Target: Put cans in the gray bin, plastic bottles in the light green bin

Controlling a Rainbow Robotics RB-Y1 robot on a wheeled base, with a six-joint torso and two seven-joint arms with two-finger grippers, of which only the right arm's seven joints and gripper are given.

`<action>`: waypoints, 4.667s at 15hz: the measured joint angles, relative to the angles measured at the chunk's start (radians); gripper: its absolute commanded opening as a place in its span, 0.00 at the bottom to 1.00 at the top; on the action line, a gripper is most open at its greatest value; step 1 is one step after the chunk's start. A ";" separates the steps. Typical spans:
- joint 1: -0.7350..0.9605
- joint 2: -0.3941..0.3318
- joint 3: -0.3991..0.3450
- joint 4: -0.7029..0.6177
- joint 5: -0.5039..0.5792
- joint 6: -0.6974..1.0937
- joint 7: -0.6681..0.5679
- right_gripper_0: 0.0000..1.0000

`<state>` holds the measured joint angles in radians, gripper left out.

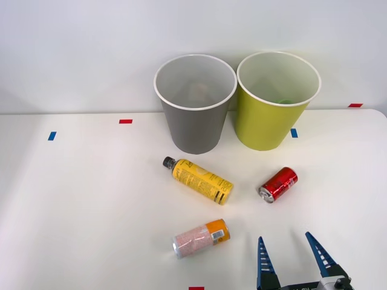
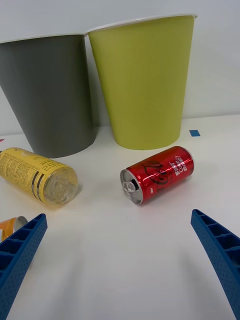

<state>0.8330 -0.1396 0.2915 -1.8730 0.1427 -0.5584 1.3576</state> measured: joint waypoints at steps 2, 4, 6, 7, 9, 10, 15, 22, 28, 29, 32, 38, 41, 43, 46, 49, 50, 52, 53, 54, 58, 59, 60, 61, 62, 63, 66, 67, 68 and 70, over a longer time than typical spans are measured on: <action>0.000 0.000 0.000 0.000 0.000 0.000 0.000 1.00; 0.002 0.002 -0.005 0.032 0.000 0.008 0.000 1.00; 0.006 0.007 -0.012 0.056 0.003 -0.012 0.002 1.00; 0.013 0.008 -0.011 0.052 0.008 -0.041 0.006 1.00; 0.031 0.006 -0.007 0.021 0.012 -0.056 0.017 1.00; 0.034 0.005 -0.007 -0.001 0.009 -0.050 0.022 1.00; 0.028 -0.005 -0.002 -0.191 -0.030 0.300 0.031 1.00; -0.171 -0.018 -0.021 -0.434 -0.076 0.938 -0.147 1.00; -0.494 -0.021 -0.066 -0.455 -0.088 1.448 -0.475 1.00; -0.543 -0.024 -0.068 -0.456 -0.091 1.528 -0.538 1.00; -0.665 -0.043 -0.082 -0.456 -0.106 1.738 -0.718 1.00; -0.801 -0.130 -0.098 -0.418 -0.136 1.961 -1.012 1.00; -0.869 -0.159 -0.098 -0.308 -0.150 1.968 -1.122 1.00; -0.900 -0.171 -0.098 -0.275 -0.154 1.993 -1.174 1.00; -0.948 -0.176 -0.098 -0.269 -0.167 2.128 -1.191 1.00; -1.014 -0.173 -0.098 -0.206 -0.211 2.150 -1.204 1.00; -1.043 -0.170 -0.098 -0.167 -0.219 2.150 -1.206 1.00; -1.085 -0.162 -0.098 -0.108 -0.227 2.150 -1.206 1.00; -1.097 -0.160 -0.098 -0.091 -0.228 2.150 -1.204 1.00; -1.101 -0.159 -0.096 -0.085 -0.230 2.150 -1.202 1.00; -1.104 -0.167 -0.077 -0.080 -0.252 2.150 -1.203 1.00; -1.106 -0.167 -0.071 -0.078 -0.252 2.150 -1.205 1.00; -1.112 -0.167 -0.062 -0.069 -0.250 2.150 -1.206 1.00; -1.128 -0.164 -0.052 -0.037 -0.243 2.149 -1.206 1.00; -1.152 -0.154 -0.046 0.010 -0.229 2.147 -1.206 1.00; -1.178 -0.138 -0.043 0.057 -0.209 2.138 -1.206 1.00; -1.202 -0.122 -0.044 0.099 -0.177 2.117 -1.208 1.00; -1.202 -0.122 -0.044 0.102 -0.176 2.116 -1.208 1.00; -1.203 -0.122 -0.044 0.102 -0.175 2.116 -1.207 1.00; -1.203 -0.123 -0.044 0.104 -0.175 2.116 -1.201 1.00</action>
<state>-0.3697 -0.2625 0.2471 -1.7694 -0.0325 1.5573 0.1566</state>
